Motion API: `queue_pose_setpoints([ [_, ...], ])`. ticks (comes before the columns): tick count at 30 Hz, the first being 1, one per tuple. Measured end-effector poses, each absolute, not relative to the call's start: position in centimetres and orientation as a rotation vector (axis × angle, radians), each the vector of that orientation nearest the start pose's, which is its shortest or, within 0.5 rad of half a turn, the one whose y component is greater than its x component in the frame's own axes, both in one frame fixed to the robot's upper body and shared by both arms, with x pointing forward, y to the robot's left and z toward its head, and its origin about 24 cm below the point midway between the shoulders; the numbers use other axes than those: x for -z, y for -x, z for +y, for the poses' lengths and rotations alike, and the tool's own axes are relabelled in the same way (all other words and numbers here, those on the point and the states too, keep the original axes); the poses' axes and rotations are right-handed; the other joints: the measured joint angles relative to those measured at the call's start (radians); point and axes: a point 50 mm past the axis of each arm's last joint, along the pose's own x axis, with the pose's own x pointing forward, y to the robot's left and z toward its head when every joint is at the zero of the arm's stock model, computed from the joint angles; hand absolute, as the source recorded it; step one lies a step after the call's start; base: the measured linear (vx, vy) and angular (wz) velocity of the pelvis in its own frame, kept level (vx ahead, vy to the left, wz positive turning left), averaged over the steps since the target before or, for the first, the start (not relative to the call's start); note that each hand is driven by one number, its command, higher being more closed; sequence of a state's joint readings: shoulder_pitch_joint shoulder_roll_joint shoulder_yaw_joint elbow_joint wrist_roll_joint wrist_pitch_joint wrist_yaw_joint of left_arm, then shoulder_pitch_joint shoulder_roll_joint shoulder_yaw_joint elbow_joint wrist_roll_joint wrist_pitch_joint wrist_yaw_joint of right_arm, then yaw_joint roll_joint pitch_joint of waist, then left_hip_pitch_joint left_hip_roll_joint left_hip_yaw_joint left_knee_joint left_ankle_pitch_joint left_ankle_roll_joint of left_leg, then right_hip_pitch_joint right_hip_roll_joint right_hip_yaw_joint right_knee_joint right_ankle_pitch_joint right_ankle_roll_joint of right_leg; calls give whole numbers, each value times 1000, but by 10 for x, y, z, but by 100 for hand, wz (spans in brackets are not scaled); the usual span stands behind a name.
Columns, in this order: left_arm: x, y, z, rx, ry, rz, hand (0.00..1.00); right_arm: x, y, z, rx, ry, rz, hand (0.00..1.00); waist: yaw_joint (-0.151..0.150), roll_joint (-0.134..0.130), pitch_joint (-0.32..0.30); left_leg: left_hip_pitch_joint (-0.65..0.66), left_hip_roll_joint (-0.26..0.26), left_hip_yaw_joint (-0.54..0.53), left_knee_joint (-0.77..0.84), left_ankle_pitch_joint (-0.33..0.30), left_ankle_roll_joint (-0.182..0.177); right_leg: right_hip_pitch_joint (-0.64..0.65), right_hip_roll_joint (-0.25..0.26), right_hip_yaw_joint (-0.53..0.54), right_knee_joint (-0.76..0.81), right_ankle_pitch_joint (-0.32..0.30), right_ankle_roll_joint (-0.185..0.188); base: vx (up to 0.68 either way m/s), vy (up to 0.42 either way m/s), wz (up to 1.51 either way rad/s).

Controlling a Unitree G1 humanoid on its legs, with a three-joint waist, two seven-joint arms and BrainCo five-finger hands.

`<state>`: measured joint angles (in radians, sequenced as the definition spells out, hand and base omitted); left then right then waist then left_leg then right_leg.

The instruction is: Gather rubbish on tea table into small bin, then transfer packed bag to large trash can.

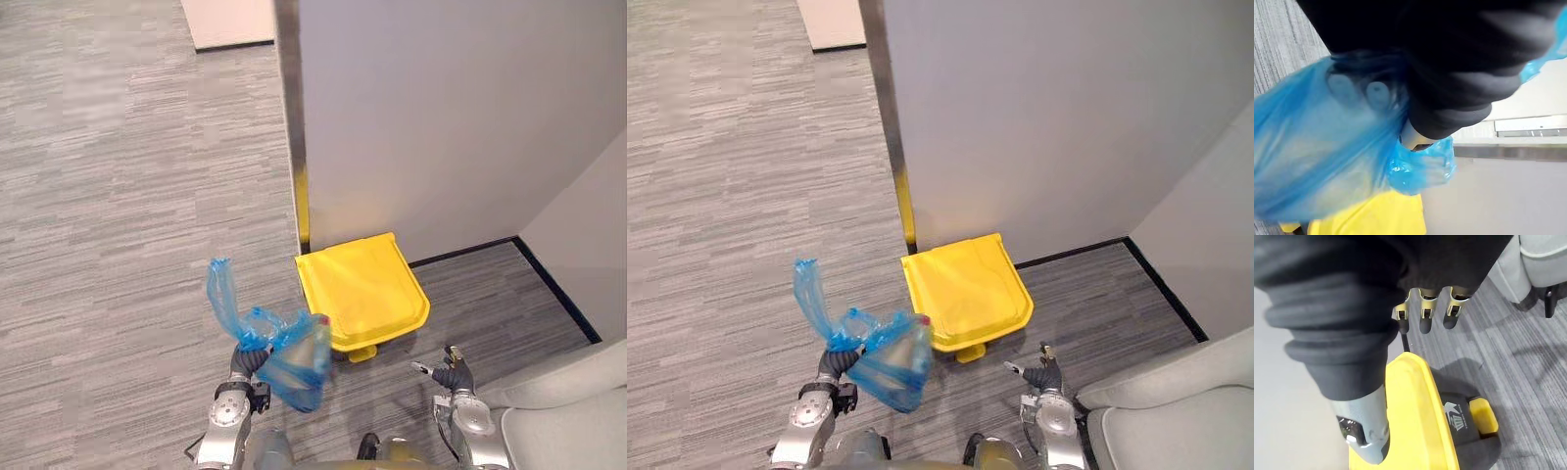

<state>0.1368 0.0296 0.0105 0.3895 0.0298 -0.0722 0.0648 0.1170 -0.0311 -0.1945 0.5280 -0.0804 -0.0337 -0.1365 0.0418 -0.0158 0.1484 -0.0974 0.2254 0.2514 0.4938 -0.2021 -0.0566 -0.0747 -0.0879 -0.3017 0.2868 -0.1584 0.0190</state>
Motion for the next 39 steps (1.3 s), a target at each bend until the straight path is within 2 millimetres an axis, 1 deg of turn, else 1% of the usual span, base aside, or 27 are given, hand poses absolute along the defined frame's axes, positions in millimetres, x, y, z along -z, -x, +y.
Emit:
queue_pose_setpoints([
  [1,70,-192,172,-107,-72,464,100,92,-172,-213,348,98,610,0,-1,-1,-1,17,-10,3,-39,0,0,6,1,7,-24,22,-4,72,107,0],
  [2,71,-191,172,-107,-73,471,100,92,-172,-214,353,96,609,0,-1,-1,-1,26,-15,3,-53,0,0,11,2,12,-33,26,-6,64,99,-12],
  [4,74,-188,175,-111,-81,491,100,92,-170,-221,387,95,613,0,-3,5,-10,95,-36,22,-137,4,-6,45,-1,37,-77,44,7,67,72,-21],
  [5,75,-188,175,-112,-83,492,100,92,-169,-221,391,97,615,0,-3,6,-12,101,-37,25,-148,5,-7,47,-1,41,-82,45,8,54,50,-24],
  [6,76,-187,178,-114,-92,502,100,93,-169,-223,399,102,620,0,-5,13,-24,121,-49,33,-193,5,-8,54,-1,52,-100,52,17,31,46,-16],
  [8,79,-185,181,-115,-102,518,100,98,-164,-224,399,105,652,0,-7,18,-37,145,-60,44,-235,15,-21,54,-1,62,-117,65,19,39,59,-19],
  [9,81,-183,182,-115,-105,529,100,100,-163,-224,401,104,665,0,-7,22,-43,153,-67,47,-253,23,-18,53,-2,68,-128,80,17,36,55,-12],
  [13,88,-178,183,-116,-109,565,100,105,-155,-229,426,97,698,0,-10,25,-53,178,-79,52,-270,26,-18,68,-6,88,-148,102,16,12,58,-12],
  [15,90,-176,185,-117,-114,578,100,105,-155,-231,432,99,698,0,-18,20,-56,180,-90,52,-274,31,-11,76,-17,92,-154,108,23,-43,48,-2],
  [17,92,-174,186,-118,-118,589,100,106,-157,-231,429,99,699,0,-25,19,-57,182,-102,53,-284,34,-6,75,-18,105,-165,124,29,-51,47,-9],
  [19,95,-170,186,-118,-117,607,100,108,-156,-230,426,95,714,0,-25,19,-57,183,-105,54,-286,34,-6,70,-20,121,-188,158,29,-66,54,-17],
  [22,96,-167,187,-120,-117,613,100,109,-156,-229,426,95,716,0,-25,16,-58,179,-110,53,-289,34,-6,70,-21,132,-199,179,30,-113,41,-8],
  [24,96,-167,187,-121,-118,613,100,109,-156,-229,425,95,718,0,-24,13,-60,179,-120,52,-298,34,-6,69,-24,138,-208,183,33,-101,26,-4],
  [25,97,-166,187,-121,-117,617,100,109,-156,-229,425,94,718,0,-25,12,-60,178,-122,50,-309,37,0,69,-26,138,-216,183,33,-141,2,3],
  [26,98,-165,187,-122,-117,624,100,109,-156,-229,425,94,719,0,-25,12,-59,178,-125,49,-320,41,6,65,-27,139,-223,188,41,-141,-9,5],
  [27,99,-164,187,-123,-117,627,100,109,-156,-229,424,94,720,0,-26,12,-59,178,-125,49,-321,41,6,61,-27,139,-223,188,41,-141,-32,-3],
  [32,104,-155,189,-133,-117,663,100,113,-154,-228,422,91,740,0,-26,12,-58,171,-121,37,-363,41,6,32,-8,141,-225,196,51,-162,-50,-4],
  [33,105,-152,190,-141,-116,670,100,113,-152,-228,423,92,744,0,-25,7,-58,170,-122,32,-383,54,3,29,-4,145,-238,206,42,-181,-63,-4],
  [36,106,-149,196,-174,-110,677,100,113,-152,-228,424,92,745,0,-26,6,-57,158,-122,38,-389,54,-5,17,-1,155,-249,213,48,-168,-51,-10],
  [39,106,-148,197,-180,-112,678,100,115,-147,-229,427,94,759,0,-26,8,-55,152,-121,25,-391,52,-4,15,0,168,-259,213,48,-94,-30,-3],
])
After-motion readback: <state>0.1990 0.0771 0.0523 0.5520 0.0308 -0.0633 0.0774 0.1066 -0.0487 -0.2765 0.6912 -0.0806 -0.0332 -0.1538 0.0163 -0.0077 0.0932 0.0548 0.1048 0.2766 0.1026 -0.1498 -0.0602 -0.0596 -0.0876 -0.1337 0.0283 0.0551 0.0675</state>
